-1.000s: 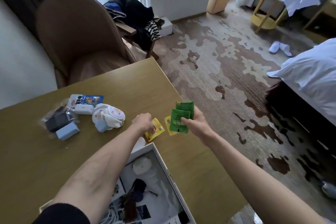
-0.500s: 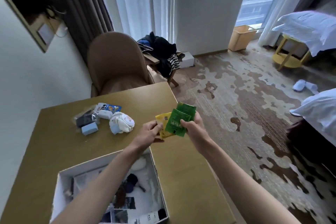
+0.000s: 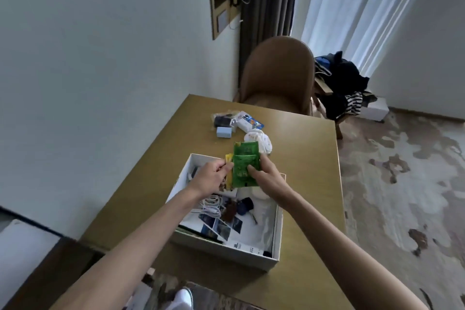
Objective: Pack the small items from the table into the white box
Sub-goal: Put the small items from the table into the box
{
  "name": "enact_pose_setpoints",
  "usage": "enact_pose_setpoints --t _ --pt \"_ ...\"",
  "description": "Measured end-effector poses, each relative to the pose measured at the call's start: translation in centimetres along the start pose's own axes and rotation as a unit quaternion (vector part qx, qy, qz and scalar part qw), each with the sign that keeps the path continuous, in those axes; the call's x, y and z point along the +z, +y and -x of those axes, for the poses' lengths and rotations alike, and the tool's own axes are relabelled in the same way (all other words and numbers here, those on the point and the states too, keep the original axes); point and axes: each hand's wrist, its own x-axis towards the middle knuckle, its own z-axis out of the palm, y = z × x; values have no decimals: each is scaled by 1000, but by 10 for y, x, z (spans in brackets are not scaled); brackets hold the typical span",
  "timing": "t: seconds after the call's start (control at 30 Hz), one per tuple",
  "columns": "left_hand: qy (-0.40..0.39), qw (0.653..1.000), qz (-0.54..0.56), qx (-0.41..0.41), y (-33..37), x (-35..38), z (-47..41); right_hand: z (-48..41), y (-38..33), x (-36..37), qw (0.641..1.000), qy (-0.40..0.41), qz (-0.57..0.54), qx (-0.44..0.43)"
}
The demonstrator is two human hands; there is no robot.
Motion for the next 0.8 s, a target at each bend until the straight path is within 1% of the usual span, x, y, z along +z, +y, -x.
enact_pose_setpoints --t 0.2,0.27,0.33,0.4,0.5,0.57,0.73,0.8 --pt "35 998 -56 -4 -34 -31 11 -8 9 38 997 -65 43 12" --pt "29 995 -94 23 -40 -34 9 -7 13 44 994 -74 74 14" --pt "2 983 -170 75 -41 -35 0 -4 15 47 992 -71 99 14" --pt "-26 969 -215 117 -38 -32 -12 -2 17 46 993 -55 107 20" --pt "-43 966 -207 147 -36 -20 -28 -2 18 38 994 -7 110 27" --pt "-62 962 -208 167 -38 -13 -36 -1 19 35 992 27 114 48" --pt "-142 949 -210 187 -49 5 -48 9 34 33 979 84 146 112" --pt "-184 941 -211 191 -55 13 -49 15 41 33 965 104 190 146"
